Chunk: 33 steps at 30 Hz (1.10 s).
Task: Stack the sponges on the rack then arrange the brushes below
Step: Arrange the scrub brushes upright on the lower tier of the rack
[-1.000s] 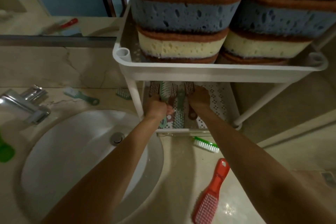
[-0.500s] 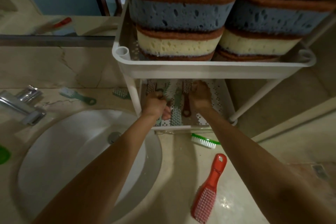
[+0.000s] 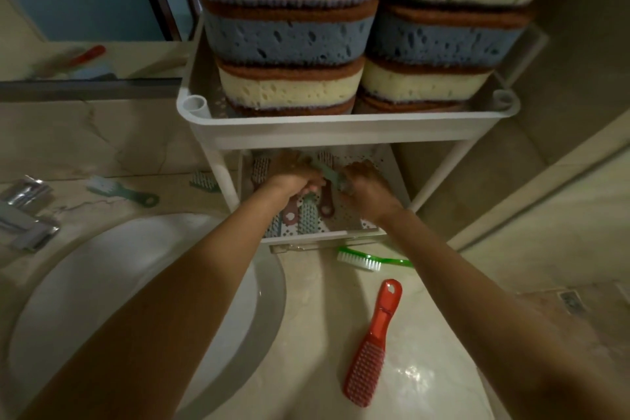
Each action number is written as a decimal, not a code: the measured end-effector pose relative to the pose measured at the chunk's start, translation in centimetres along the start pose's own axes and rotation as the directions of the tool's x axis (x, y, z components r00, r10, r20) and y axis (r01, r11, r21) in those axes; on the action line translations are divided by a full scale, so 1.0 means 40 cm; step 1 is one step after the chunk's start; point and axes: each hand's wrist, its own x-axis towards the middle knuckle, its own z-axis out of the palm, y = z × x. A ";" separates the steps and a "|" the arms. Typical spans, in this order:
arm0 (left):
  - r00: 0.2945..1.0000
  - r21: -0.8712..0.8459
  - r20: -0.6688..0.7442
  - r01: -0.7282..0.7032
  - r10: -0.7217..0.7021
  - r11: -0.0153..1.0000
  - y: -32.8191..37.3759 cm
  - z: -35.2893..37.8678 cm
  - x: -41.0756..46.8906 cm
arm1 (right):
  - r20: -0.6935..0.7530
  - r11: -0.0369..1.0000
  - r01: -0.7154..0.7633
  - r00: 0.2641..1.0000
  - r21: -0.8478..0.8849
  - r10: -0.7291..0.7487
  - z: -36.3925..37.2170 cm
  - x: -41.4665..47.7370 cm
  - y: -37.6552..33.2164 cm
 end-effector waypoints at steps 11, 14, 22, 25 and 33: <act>0.987 0.129 -0.148 0.081 -0.062 0.988 -0.086 0.017 0.009 | 0.334 0.809 -0.546 0.821 0.217 0.463 0.036 0.006 0.019; 0.984 0.213 -0.179 0.043 -0.004 0.976 -0.110 0.016 0.008 | 0.291 0.865 -0.472 0.863 0.172 0.414 0.042 0.000 0.011; 0.989 0.266 -0.149 0.019 0.022 0.964 -0.130 0.023 -0.026 | 0.260 0.907 -0.378 0.909 0.184 0.326 0.052 0.001 -0.040; 0.990 0.240 -0.139 0.018 0.016 0.971 -0.133 0.024 -0.040 | 0.226 0.901 -0.405 0.903 0.156 0.367 0.061 -0.006 -0.041; 0.988 0.313 -0.148 0.005 0.043 0.950 -0.130 0.025 -0.076 | 0.201 0.895 -0.426 0.896 0.132 0.397 0.066 -0.015 -0.034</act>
